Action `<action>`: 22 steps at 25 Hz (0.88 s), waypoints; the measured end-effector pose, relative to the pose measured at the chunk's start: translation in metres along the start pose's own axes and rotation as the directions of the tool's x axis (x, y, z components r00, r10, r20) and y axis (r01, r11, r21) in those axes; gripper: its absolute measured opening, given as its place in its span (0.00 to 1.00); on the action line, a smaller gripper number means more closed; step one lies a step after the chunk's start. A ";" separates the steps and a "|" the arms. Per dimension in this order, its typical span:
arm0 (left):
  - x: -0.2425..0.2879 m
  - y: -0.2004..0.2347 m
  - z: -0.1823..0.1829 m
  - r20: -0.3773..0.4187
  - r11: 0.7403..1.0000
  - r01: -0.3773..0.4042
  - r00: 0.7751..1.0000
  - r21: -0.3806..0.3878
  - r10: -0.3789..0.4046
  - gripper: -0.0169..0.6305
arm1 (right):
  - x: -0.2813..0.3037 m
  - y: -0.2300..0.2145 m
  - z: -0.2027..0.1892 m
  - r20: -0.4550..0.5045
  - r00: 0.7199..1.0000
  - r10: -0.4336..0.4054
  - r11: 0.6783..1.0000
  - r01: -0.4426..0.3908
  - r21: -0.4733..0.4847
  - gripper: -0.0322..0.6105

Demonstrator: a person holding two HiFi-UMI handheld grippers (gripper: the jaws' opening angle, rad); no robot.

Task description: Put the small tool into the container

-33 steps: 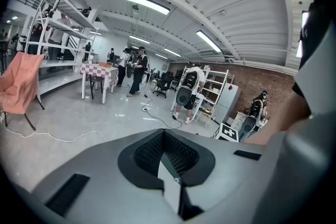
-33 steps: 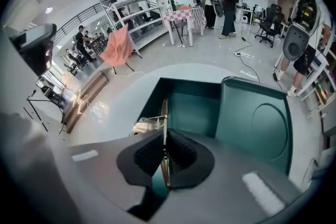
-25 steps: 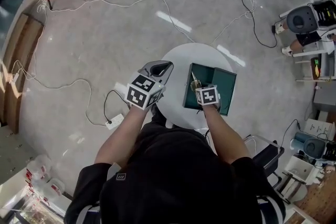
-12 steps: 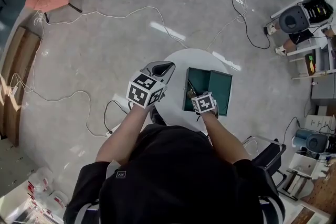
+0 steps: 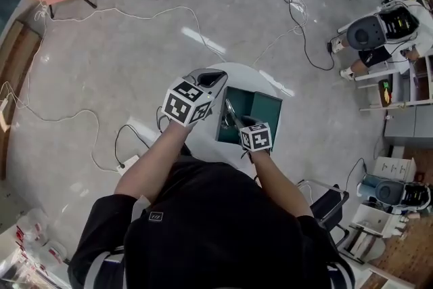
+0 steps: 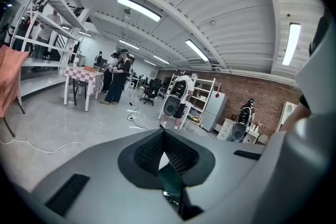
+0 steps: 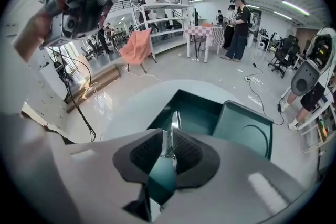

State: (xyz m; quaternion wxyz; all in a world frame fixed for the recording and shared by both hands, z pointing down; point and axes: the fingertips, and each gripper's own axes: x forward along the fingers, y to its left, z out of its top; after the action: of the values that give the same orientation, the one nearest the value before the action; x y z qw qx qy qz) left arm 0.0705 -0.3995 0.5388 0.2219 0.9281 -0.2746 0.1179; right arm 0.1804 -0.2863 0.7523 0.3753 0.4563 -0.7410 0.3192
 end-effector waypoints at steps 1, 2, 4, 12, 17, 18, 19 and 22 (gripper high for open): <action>0.002 -0.002 0.001 0.003 1.000 -0.005 1.000 0.001 0.005 0.01 | -0.004 -0.001 0.001 0.018 1.000 0.007 1.000 -0.007 0.007 0.16; 0.004 -0.005 0.002 0.006 1.000 -0.013 1.000 0.002 0.013 0.01 | -0.008 -0.003 0.001 0.038 0.999 0.016 1.000 -0.016 0.015 0.16; 0.009 -0.013 0.002 0.010 0.999 -0.033 0.999 0.006 0.033 0.01 | -0.017 -0.008 -0.001 0.075 0.997 0.036 0.999 -0.038 0.028 0.15; 0.013 -0.063 -0.012 -0.008 0.990 -0.134 0.991 0.043 0.135 0.01 | -0.075 -0.049 -0.017 0.238 0.964 0.120 0.983 -0.149 0.107 0.14; 0.002 -0.096 0.013 0.042 0.969 -0.233 0.972 0.089 0.230 0.01 | -0.138 -0.076 0.007 0.388 0.898 0.208 0.969 -0.244 0.043 0.14; -0.003 -0.099 0.019 0.056 0.964 -0.250 0.968 0.093 0.246 0.01 | -0.149 -0.077 0.016 0.419 0.880 0.225 0.966 -0.259 0.026 0.14; -0.007 -0.102 0.024 0.069 0.960 -0.263 0.964 0.099 0.257 0.01 | -0.161 -0.078 0.026 0.451 0.861 0.237 0.963 -0.270 0.010 0.13; -0.016 -0.110 0.039 0.103 0.954 -0.272 0.960 0.124 0.261 0.01 | -0.201 -0.083 0.056 0.545 0.800 0.251 0.959 -0.281 -0.029 0.07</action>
State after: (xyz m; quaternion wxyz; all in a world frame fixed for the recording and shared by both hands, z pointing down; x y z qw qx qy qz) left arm 0.1226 -0.3283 0.4606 0.1277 0.8998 -0.3979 0.1254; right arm 0.3026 -0.2753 0.5641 0.0893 0.4293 -0.8645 0.2456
